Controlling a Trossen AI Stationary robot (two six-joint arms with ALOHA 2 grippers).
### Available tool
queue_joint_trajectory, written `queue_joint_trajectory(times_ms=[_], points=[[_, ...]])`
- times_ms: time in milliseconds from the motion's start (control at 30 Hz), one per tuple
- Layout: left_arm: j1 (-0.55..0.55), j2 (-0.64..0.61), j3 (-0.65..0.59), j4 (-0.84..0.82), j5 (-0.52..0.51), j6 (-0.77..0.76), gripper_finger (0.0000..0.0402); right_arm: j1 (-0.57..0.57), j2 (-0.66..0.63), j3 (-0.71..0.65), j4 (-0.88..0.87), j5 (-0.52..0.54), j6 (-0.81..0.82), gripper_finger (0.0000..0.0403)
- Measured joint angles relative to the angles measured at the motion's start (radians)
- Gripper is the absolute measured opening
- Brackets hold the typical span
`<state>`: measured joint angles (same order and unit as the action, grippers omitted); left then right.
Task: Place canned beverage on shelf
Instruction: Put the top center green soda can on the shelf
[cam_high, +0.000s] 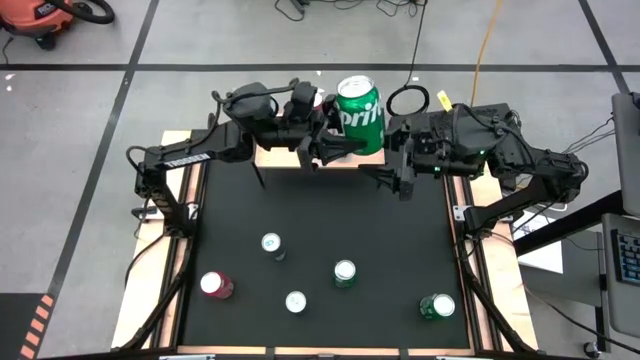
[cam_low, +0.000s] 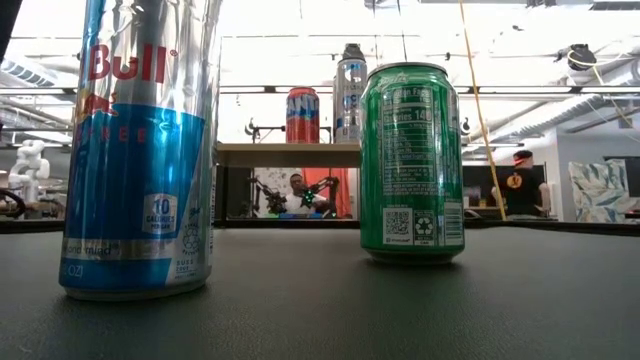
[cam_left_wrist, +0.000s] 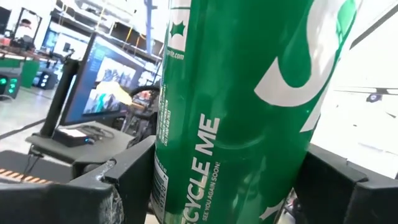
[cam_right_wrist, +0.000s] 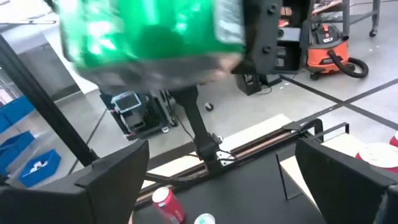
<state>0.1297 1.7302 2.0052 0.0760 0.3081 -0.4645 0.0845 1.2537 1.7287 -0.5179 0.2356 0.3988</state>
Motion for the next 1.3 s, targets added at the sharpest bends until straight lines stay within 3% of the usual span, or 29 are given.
queue_joint_trajectory(times_ms=[267, 600, 1033, 1300], points=[[0.007, 0.008, 0.000, -0.011, -0.027, -0.001, 0.0302, -0.044, -0.005, 0.000, 0.023, -0.033, 0.006, 0.0398], [-0.006, 0.020, 0.000, -0.027, -0.073, -0.050, 0.0302, -0.085, -0.008, 0.000, 0.045, -0.240, -0.023, 0.0400], [-0.027, 0.027, 0.002, -0.078, -0.129, 0.018, 0.0302, -0.103, -0.008, -0.002, 0.109, -0.213, -0.079, 0.0399], [-0.028, 0.027, 0.002, -0.081, -0.133, 0.030, 0.0302, -0.105, -0.008, -0.002, 0.111, -0.235, -0.087, 0.0376]])
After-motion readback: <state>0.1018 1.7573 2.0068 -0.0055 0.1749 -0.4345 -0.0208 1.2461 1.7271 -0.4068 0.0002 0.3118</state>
